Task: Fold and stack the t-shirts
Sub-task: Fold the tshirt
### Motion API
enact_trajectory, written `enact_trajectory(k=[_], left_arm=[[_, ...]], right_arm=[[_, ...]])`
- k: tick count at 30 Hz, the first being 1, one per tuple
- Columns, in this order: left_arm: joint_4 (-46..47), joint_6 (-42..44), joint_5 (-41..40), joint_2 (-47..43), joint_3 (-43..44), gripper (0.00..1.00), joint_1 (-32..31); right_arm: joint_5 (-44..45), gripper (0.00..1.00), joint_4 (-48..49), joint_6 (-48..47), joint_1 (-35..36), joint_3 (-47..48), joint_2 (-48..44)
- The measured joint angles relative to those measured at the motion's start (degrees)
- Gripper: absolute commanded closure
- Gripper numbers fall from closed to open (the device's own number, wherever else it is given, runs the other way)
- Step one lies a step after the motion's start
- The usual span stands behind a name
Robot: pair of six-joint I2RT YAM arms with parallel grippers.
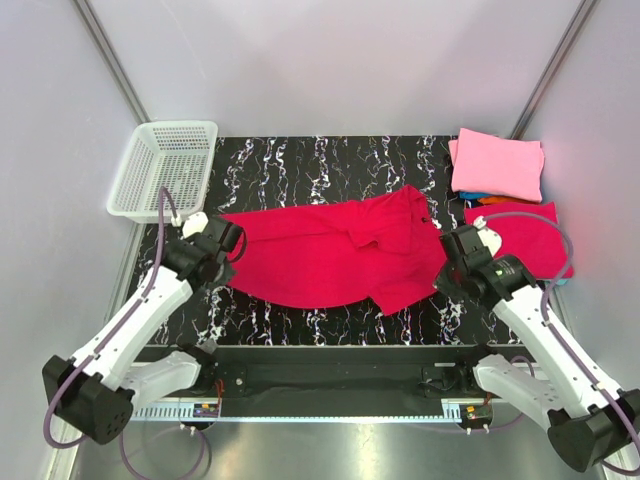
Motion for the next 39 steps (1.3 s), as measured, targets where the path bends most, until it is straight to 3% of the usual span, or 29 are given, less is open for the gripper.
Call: enact_trajectory(k=[12,17,28,39], left_arm=[[-8.09,-8.70,-2.23,-3.72,-0.92,1.00,-1.92],[-9.11,-12.48,-4.50,-3.74,-0.26,1.00,-1.92],[-6.10,-14.62,-7.10,13.27,5.60,1.00,-1.14],[-0.61,-11.89,-6.97,22.93,7.19,1.00,8.50]], right_arm=[[1.20,1.00,-2.54,-0.76,0.00,3.19,-1.42],[2.05,1.00,-1.68,-2.51,0.00,5.11,2.25],[2.56,1.00,6.93,-11.15,-0.61,14.51,20.98],[0.70,1.00,15.19,-18.67,-7.21,22.18,33.62]])
